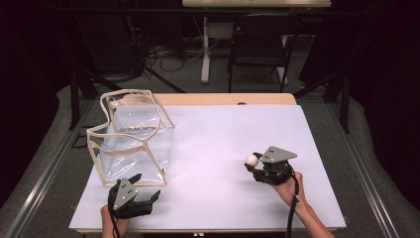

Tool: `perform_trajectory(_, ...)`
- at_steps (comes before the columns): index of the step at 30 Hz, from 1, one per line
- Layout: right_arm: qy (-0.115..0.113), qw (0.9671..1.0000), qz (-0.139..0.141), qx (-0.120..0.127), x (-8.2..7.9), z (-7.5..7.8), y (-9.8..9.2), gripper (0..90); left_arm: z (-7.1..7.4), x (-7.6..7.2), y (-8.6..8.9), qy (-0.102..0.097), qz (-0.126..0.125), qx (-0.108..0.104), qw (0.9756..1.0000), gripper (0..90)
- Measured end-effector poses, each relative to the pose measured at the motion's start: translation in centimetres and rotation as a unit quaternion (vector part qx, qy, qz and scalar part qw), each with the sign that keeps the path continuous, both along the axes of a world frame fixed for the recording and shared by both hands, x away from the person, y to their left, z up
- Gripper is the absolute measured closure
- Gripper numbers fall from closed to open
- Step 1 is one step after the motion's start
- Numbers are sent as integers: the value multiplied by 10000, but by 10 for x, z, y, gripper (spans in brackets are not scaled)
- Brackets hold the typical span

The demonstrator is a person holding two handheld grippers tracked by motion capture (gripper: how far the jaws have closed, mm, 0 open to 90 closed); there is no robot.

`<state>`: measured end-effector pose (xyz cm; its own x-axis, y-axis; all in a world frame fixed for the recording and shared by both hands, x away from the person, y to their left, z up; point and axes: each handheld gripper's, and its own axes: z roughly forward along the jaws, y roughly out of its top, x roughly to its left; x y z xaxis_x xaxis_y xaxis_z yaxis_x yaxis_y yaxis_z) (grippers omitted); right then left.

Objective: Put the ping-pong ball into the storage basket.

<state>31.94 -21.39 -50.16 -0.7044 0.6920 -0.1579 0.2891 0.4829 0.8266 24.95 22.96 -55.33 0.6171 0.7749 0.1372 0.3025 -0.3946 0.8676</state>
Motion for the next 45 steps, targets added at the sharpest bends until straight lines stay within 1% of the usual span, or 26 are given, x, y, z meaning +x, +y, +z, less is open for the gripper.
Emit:
perform_trajectory(22, -190, 9997, 60, 157, 9, 14, 9, 509, 0, 0, 0, -12, -5, -5, 10000, 159)
perform_trajectory(45, -353, 9991, 153, 202, 25, 30, 24, 509, 0, 1, 0, -4, -17, -18, 10000, 159)
